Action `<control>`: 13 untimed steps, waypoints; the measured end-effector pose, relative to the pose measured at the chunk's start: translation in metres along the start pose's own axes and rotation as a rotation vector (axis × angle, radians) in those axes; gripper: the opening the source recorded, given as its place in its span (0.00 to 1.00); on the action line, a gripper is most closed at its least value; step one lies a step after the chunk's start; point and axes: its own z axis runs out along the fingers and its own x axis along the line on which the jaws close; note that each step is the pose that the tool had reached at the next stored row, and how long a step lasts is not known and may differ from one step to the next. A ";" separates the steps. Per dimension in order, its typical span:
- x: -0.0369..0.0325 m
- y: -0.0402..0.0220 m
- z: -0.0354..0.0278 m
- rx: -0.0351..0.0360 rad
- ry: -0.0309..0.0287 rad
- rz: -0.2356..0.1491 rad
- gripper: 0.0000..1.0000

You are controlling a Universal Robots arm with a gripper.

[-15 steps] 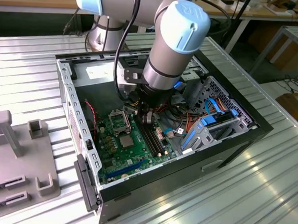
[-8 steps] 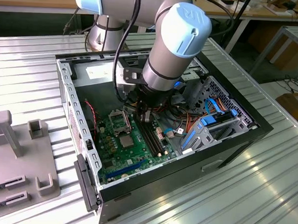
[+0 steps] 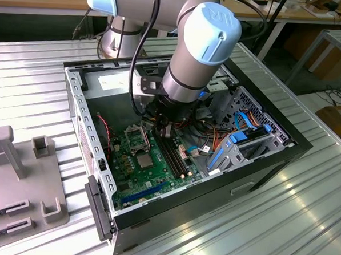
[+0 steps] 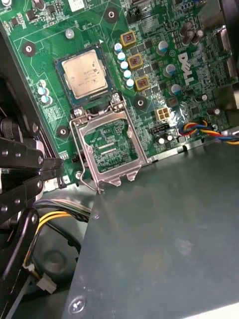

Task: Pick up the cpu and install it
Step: 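Close the cpu cover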

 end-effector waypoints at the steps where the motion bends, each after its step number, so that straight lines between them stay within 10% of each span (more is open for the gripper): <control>1: -0.0001 0.0004 0.0002 -0.0005 -0.0002 -0.002 0.11; 13: -0.0135 0.0059 0.0072 -0.0133 -0.0082 -0.053 0.11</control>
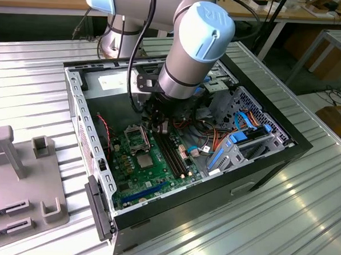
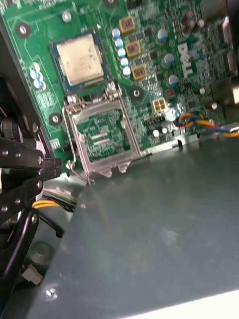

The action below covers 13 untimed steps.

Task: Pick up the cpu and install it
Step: 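Close the cpu cover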

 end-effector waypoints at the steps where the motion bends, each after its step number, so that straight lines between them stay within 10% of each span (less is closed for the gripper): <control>1: -0.0023 0.0007 0.0004 -0.0005 0.0003 -0.003 0.11; 5: -0.0055 0.0036 0.0019 0.0012 -0.0015 -0.010 0.11; 13: -0.0037 0.0066 0.0062 -0.0045 -0.0299 -0.010 0.11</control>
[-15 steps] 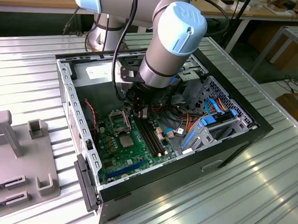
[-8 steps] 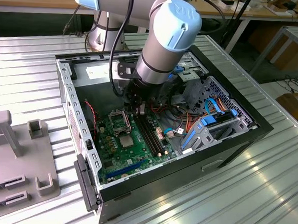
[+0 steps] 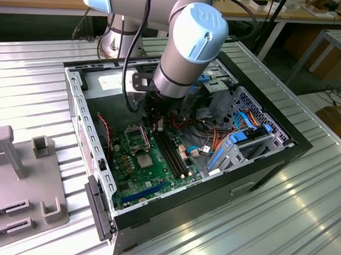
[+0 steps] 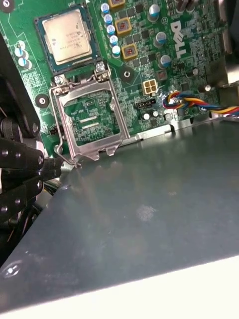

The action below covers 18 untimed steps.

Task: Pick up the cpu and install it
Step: 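Close the cpu cover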

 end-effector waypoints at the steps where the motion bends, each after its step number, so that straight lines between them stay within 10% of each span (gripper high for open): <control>1: 0.0002 0.0000 0.0009 -0.0001 -0.0009 0.000 0.11; 12: 0.0013 -0.0004 0.0014 0.0014 0.0062 -0.001 0.11; 15: 0.0013 -0.0004 0.0014 0.0040 0.0215 -0.001 0.11; 18: 0.0008 -0.0002 -0.0008 0.0041 0.0234 -0.002 0.11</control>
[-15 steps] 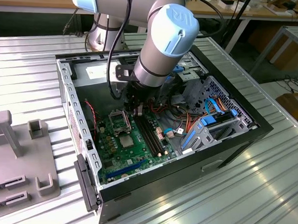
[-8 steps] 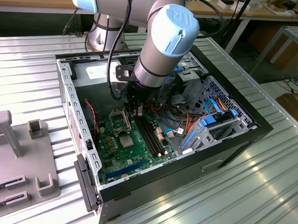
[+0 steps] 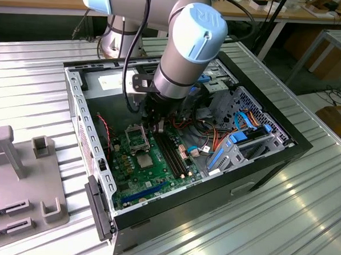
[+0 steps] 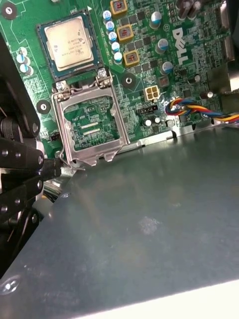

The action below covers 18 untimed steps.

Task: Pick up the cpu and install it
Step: 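Close the cpu cover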

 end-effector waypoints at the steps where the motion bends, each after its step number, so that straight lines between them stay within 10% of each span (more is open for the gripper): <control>1: -0.0002 0.0001 -0.0012 0.0000 0.0001 0.000 0.11; 7: -0.0013 0.0003 -0.0061 0.0000 0.0026 -0.002 0.11; 13: -0.0012 0.0007 -0.0064 0.0026 0.0229 -0.006 0.11; 18: -0.0014 0.0017 -0.0087 0.0015 0.0250 -0.009 0.11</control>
